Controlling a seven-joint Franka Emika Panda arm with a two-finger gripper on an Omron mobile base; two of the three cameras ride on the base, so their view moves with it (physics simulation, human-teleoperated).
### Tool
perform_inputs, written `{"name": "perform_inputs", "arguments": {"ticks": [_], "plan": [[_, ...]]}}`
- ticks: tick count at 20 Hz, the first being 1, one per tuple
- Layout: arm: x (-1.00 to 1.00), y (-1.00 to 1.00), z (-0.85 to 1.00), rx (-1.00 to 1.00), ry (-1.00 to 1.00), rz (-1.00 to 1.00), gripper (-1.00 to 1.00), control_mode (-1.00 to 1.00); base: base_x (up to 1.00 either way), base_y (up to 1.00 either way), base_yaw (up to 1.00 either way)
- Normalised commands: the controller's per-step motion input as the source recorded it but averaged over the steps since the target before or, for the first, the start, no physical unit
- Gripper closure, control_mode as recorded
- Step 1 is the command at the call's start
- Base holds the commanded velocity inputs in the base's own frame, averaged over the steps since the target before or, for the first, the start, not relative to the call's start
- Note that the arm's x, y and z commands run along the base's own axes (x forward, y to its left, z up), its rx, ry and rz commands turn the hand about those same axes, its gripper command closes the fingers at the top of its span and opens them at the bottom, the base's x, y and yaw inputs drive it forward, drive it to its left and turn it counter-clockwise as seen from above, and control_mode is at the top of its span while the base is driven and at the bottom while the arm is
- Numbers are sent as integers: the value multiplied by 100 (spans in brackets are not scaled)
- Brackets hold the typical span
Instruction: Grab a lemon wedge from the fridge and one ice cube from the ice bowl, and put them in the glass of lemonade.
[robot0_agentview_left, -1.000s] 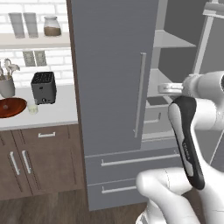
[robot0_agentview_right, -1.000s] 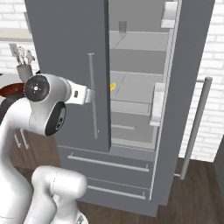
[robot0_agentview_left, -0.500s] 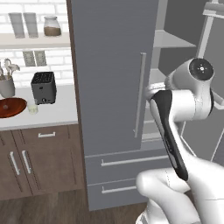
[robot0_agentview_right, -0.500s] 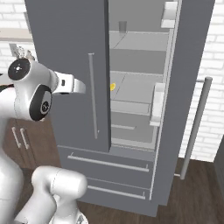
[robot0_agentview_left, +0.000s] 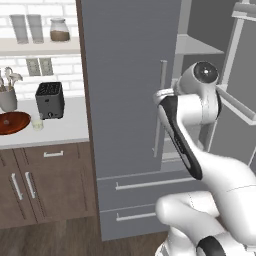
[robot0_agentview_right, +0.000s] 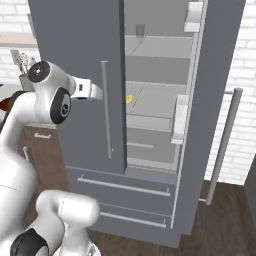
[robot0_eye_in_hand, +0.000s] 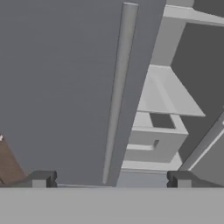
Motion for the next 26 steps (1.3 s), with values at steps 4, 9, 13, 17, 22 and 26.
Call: {"name": "perform_inputs", "arguments": {"ticks": [4, 9, 13, 17, 22, 26], "plan": [[77, 2, -16, 2, 0, 0, -100, -100, 0, 0, 0], [28, -12, -21, 8, 0, 0, -100, -100, 0, 0, 0], [6, -10, -6, 5, 0, 0, -100, -100, 0, 0, 0], [14, -3, 0, 0, 0, -1, -100, -100, 0, 0, 0], [18, -4, 0, 0, 0, -3, -100, -100, 0, 0, 0], [47, 0, -3, 0, 0, -4, -100, -100, 0, 0, 0]]}}
